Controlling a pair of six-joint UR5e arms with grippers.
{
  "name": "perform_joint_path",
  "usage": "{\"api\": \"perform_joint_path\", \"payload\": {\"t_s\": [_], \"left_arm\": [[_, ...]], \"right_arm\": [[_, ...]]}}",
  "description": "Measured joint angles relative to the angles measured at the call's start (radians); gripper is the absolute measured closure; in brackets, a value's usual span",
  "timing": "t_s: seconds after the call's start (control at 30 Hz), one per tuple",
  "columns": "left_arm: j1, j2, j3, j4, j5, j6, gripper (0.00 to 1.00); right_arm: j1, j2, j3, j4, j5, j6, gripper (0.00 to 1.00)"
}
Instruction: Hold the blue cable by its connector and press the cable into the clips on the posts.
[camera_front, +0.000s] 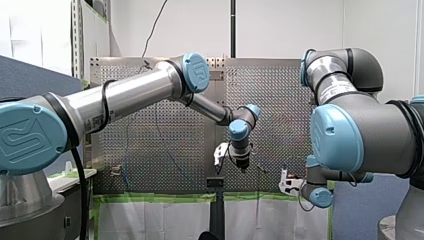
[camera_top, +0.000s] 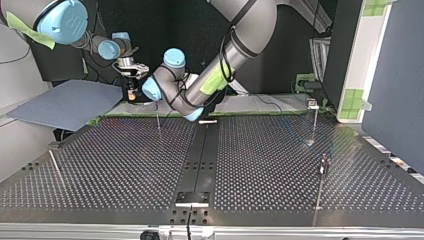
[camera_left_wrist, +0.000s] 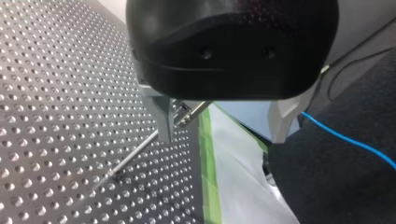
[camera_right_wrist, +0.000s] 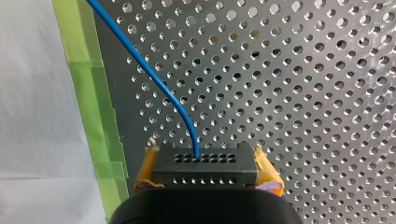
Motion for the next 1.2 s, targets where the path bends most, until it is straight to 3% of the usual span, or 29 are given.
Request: {"api": "perform_joint_path", "payload": {"t_s": [0.47, 0.67, 1.03, 1.2], "left_arm": [[0.005, 0.000, -0.072, -0.127, -0.015, 0.007, 0.00], [0.004, -0.004, -0.076, -0.179, -0.013, -0.002, 0.00], [0.002, -0.031, -0.054, -0.278, 0.045, -0.045, 0.00], [0.006, -0.033, -0.045, -0.289, 0.070, -0.082, 0.00]], "right_arm": [[0.002, 0.000, 0.000, -0.001, 0.002, 0.000, 1.00], [0.002, 0.000, 0.000, -0.002, 0.002, 0.000, 1.00], [0.004, 0.000, -0.001, -0.002, 0.002, 0.000, 1.00], [0.004, 0.000, -0.001, -0.005, 0.002, 0.000, 1.00]]}}
